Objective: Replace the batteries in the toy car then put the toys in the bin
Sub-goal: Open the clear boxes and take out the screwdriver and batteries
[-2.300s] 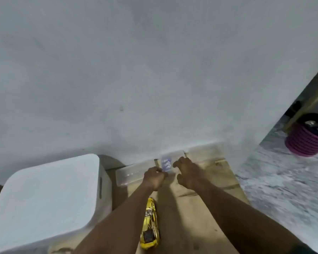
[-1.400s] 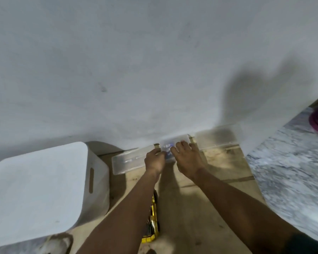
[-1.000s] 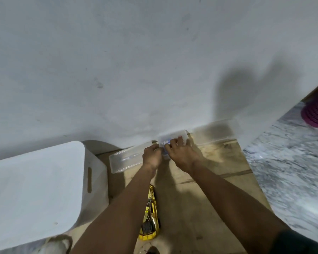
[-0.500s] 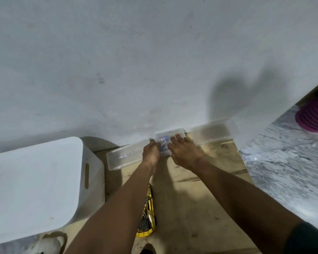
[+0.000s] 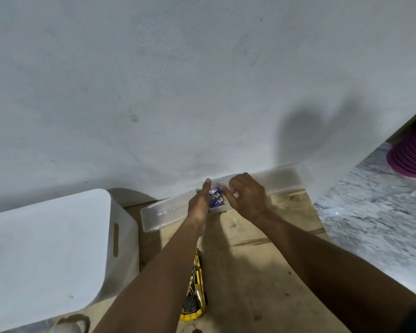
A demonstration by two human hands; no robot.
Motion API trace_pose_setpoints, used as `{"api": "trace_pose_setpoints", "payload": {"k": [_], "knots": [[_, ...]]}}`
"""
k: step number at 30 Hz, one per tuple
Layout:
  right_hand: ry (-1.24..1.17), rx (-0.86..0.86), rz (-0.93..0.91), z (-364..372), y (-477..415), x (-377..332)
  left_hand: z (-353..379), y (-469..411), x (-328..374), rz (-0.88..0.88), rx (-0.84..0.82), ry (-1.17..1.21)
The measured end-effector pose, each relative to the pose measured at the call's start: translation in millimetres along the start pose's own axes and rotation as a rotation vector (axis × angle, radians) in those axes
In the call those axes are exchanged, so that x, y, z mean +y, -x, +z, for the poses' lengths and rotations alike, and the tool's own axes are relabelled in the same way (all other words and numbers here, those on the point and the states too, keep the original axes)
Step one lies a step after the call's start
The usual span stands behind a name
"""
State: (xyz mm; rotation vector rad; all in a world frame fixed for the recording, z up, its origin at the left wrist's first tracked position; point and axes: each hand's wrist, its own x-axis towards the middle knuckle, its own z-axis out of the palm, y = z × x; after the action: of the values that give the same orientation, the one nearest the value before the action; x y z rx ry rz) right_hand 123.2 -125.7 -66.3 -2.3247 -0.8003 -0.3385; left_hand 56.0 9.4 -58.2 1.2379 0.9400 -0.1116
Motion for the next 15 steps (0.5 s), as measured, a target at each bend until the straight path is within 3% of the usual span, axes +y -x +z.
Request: {"api": "trace_pose_setpoints", "payload": {"k": [3, 5, 12, 15], "knots": [[-0.068, -0.15, -0.053, 11, 21, 8, 2, -1, 4, -0.021, -0.011, 0.025], [-0.027, -0.329, -0.069, 18, 24, 14, 2, 0, 3, -0.022, -0.022, 0.042], [0.148, -0.697, -0.086, 18, -19, 2, 1, -3, -4, -0.032, -0.065, 0.069], [0.198, -0.752, -0.097, 24, -25, 2, 0, -3, -4, -0.02, -0.067, 0.083]]}}
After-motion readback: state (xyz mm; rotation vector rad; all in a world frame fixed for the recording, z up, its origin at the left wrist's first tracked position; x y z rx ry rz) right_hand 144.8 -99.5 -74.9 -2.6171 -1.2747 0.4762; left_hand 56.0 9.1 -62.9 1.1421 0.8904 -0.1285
